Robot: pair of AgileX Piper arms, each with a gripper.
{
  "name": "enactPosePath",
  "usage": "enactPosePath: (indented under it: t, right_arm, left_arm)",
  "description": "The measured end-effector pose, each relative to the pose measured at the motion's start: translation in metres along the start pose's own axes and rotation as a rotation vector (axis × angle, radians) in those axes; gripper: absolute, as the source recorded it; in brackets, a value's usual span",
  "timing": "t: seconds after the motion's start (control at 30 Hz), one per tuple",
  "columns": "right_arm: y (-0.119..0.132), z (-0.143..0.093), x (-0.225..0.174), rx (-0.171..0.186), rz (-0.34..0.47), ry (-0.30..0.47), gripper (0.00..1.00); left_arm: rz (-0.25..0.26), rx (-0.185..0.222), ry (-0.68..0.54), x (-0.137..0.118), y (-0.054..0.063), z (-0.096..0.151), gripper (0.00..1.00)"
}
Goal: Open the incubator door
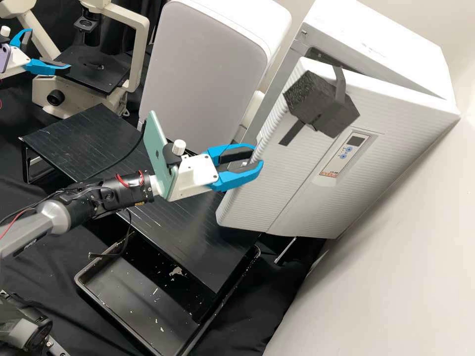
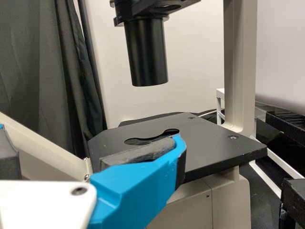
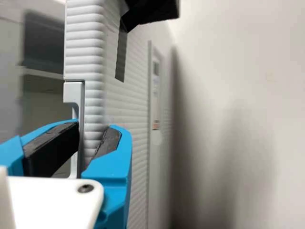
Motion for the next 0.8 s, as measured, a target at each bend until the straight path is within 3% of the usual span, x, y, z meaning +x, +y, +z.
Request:
enactPosePath:
  t: [0.23, 0.53, 0.57, 0.7, 0.8]
  right_arm:
    - [0.022, 0.018, -0.018, 0.006, 0.125, -0.107, 0.0]
    - [0.022, 0.028, -0.035, 0.033, 0.087, -0.126, 0.0]
    - [0.023, 0.028, -0.036, 0.037, 0.084, -0.122, 1.0]
    - [0.017, 0.026, -0.041, 0.038, 0.057, -0.083, 1.0]
    - [0.012, 0.023, -0.045, 0.088, 0.032, -0.013, 1.0]
  left_arm:
    - [0.0, 0.0, 0.0, 0.0, 0.0, 0.0, 1.0]
    - [0.0, 0.0, 0.0, 0.0, 0.0, 0.0, 1.0]
    - [0.0, 0.0, 0.0, 0.0, 0.0, 0.0, 1.0]
    - [0.0, 0.0, 0.0, 0.0, 0.0, 0.0, 1.0]
    - [0.0, 0.0, 0.0, 0.0, 0.0, 0.0, 1.0]
